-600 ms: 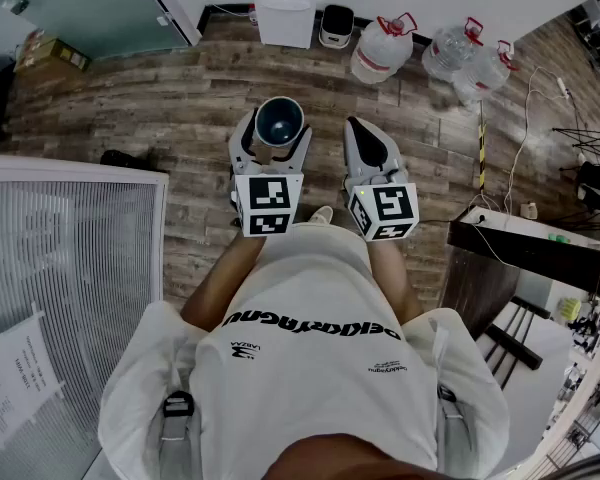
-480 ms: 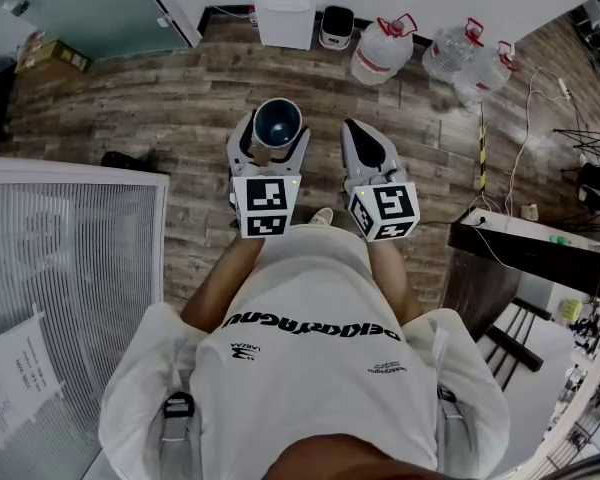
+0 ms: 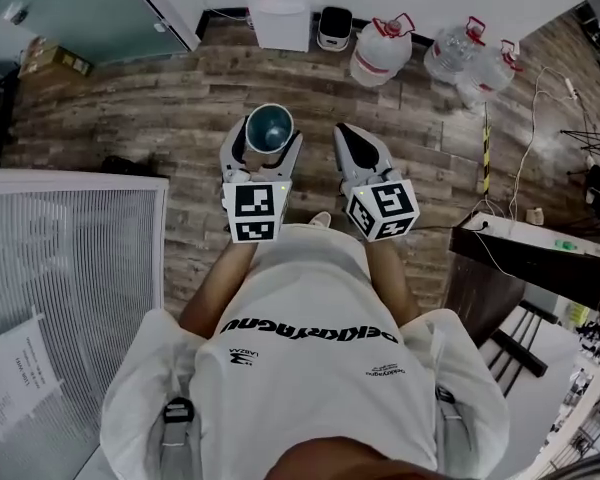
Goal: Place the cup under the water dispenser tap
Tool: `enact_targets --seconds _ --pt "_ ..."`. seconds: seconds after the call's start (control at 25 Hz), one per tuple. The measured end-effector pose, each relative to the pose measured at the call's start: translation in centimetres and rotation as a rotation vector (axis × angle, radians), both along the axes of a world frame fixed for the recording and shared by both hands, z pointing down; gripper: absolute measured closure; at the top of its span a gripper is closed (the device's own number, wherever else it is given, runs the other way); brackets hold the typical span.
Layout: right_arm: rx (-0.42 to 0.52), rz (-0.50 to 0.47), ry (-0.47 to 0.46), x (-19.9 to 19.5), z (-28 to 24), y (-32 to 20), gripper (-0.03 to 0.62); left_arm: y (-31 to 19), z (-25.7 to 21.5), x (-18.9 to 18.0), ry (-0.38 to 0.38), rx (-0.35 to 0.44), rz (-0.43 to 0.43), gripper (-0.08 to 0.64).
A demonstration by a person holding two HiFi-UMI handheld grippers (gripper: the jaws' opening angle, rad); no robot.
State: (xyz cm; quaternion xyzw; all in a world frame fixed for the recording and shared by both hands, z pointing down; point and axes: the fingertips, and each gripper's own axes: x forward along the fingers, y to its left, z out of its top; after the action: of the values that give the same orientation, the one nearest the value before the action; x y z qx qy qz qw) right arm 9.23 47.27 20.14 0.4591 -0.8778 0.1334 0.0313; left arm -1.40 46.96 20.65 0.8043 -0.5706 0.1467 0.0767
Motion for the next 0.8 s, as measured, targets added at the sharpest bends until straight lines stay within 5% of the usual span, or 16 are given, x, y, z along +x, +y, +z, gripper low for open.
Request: enact_targets --seconds 0.44,0.8 --pt "-0.031 0.013 -0.027 2.7 1.4 -3.6 0.592 -3.0 1.4 1.7 -0.03 -0.029 -0.019 0.195" --pt "-0.032 -0.007 0.026 1.3 2.5 -12.7 0.592 -12.6 2.8 0.8 0.009 -0.029 -0.026 0.195"
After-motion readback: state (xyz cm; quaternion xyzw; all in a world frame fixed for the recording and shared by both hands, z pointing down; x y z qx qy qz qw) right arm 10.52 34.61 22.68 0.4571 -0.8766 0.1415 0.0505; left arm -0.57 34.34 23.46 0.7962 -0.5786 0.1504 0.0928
